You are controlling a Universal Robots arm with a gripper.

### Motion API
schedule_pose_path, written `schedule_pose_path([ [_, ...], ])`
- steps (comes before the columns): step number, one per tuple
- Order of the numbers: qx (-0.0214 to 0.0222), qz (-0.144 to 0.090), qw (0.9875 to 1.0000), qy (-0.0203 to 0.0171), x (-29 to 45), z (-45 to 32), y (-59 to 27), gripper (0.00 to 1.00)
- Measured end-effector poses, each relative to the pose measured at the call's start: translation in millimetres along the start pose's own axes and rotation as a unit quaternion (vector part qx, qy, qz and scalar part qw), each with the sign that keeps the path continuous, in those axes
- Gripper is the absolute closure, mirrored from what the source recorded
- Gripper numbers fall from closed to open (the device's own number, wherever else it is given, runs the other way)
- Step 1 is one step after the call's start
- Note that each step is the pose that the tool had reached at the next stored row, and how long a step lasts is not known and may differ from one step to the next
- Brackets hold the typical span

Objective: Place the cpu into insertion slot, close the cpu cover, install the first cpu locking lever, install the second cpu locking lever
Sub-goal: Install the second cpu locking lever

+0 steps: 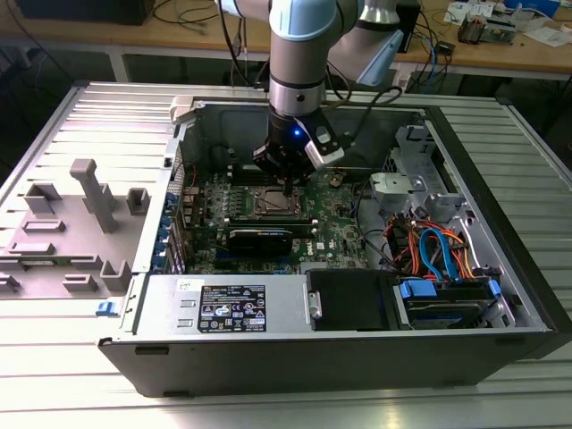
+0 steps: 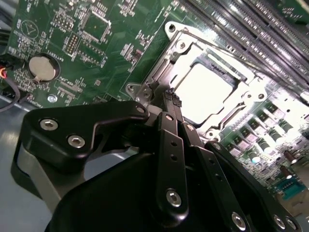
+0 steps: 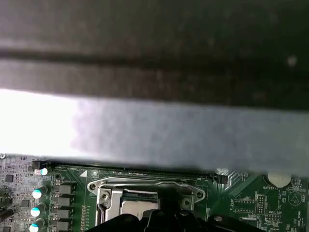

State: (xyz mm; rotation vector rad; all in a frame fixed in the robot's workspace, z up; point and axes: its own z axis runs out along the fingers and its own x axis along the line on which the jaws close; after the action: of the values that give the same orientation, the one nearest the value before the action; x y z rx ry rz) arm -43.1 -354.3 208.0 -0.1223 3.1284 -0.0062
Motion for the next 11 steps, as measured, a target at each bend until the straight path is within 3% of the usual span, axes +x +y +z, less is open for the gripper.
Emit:
schedule_pose_path([
  [6,0.0,0.0,1.0,0.0,0.7,0.0,-8.5,0.89],
  [11,0.0001,0.0,1.0,0.0,0.8,-3.0,-10.5,0.89],
])
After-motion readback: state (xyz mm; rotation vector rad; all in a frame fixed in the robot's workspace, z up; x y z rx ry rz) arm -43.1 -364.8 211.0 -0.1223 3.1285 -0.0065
